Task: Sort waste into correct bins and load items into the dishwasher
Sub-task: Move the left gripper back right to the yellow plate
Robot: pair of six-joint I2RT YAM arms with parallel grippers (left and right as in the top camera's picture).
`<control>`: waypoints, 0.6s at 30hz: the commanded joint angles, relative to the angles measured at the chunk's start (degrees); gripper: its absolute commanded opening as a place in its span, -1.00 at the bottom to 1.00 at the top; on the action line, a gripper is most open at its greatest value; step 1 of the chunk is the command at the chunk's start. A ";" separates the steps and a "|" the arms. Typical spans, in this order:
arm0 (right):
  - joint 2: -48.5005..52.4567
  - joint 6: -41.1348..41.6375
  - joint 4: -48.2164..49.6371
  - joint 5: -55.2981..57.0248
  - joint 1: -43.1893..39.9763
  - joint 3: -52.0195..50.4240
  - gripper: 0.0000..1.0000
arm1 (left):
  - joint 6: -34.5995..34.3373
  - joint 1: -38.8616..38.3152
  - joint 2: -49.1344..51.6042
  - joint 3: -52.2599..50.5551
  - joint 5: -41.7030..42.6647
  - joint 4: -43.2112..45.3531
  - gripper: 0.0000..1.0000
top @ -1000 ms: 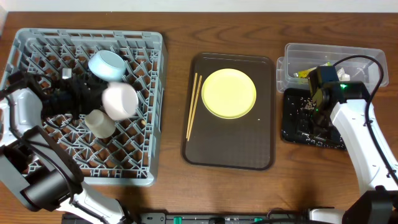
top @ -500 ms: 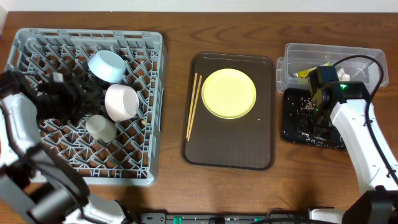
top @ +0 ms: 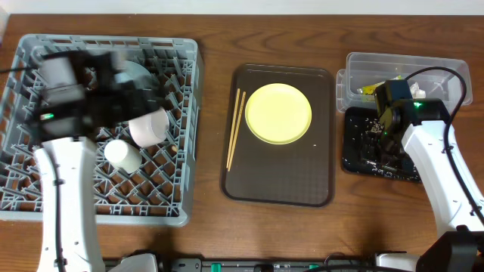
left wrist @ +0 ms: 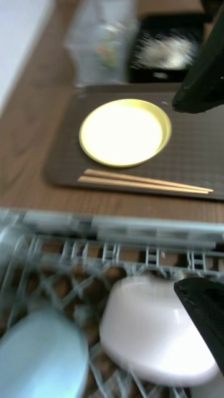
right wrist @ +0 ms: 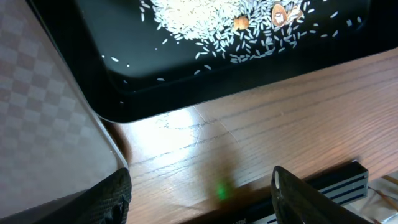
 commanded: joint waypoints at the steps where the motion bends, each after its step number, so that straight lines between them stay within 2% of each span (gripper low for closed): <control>1: 0.04 0.63 -0.02 -0.31 -0.37 0.59 0.44 | 0.61 -9.42 1.16 1.31 -10.84 1.01 0.74; 4: 0.04 0.61 0.00 -0.96 -0.37 0.59 0.79 | 0.63 -18.23 3.72 1.20 -14.56 3.43 0.74; 8: 0.04 0.63 -0.07 -1.14 -0.37 0.59 0.99 | 0.66 -27.34 8.72 1.20 -17.68 7.04 0.75; 11: 0.04 0.63 -0.04 -1.16 -0.35 0.59 0.98 | 0.66 -33.07 13.81 1.20 -17.86 10.67 0.75; 18: 0.04 0.63 -0.31 -1.14 -0.35 0.59 0.98 | 0.68 -41.24 24.26 1.20 -17.86 18.86 0.75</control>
